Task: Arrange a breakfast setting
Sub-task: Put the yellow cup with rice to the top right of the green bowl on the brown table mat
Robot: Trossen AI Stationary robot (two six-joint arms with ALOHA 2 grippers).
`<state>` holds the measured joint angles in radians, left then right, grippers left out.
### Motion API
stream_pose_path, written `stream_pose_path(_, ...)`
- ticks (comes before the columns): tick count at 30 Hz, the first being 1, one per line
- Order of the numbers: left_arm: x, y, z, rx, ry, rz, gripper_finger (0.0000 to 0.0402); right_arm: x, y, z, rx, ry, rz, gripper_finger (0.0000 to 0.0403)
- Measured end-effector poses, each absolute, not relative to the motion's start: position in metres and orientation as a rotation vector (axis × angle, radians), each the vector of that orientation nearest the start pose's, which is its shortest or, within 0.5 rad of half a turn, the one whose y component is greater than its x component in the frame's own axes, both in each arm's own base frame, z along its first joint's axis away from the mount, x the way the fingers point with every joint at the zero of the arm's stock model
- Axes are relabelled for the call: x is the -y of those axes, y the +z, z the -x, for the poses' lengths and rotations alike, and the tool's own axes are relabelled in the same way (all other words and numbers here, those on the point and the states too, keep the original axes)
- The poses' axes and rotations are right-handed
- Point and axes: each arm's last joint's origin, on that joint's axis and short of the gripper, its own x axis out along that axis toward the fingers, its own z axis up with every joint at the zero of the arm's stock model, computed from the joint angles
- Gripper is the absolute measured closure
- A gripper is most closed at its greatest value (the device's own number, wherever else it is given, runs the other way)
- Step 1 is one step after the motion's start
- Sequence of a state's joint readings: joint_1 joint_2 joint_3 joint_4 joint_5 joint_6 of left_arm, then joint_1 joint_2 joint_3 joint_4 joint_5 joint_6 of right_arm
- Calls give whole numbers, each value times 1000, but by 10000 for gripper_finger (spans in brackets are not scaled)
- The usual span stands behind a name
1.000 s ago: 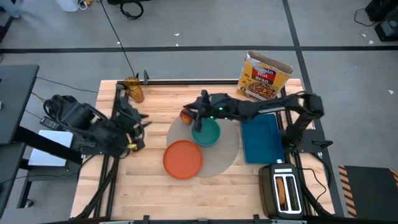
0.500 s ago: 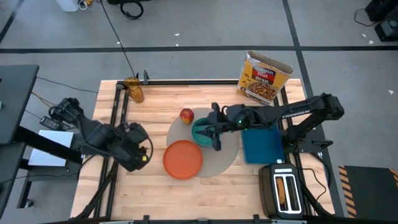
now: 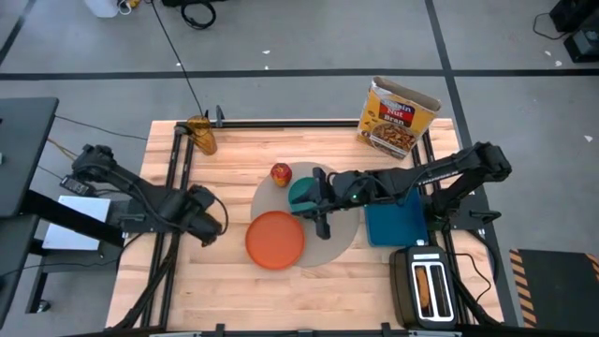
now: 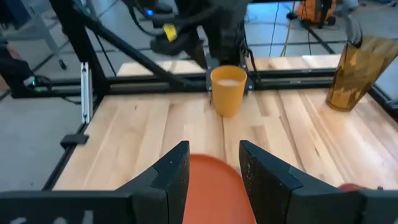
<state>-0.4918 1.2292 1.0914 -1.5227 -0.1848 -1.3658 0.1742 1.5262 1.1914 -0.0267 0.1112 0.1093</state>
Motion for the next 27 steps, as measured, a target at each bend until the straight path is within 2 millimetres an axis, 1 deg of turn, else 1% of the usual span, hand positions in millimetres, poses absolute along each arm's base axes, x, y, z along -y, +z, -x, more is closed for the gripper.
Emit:
stream_pose_path(6, 69, 253, -158, -1364, 715, 528, 196, -65, 306, -346, -367, 62, -56, 256)
stream_pose_path(10, 64, 236, -156, -1387, 753, 517, 196, -68, 306, -345, -364, 55, -52, 256)
stream_pose_path(17, 62, 221, -152, -1405, 766, 503, 201, -68, 306, -345, -362, 46, -49, 256)
stream_pose_path(20, 63, 218, -152, -1404, 764, 503, 219, -68, 307, -345, -361, 36, -46, 256)
stream_pose_path(22, 63, 217, -152, -1404, 764, 503, 238, -68, 307, -345, -358, 24, -44, 256)
stream_pose_path(27, 63, 217, -153, -1396, 758, 508, 302, -68, 307, -345, -357, 24, -43, 256)
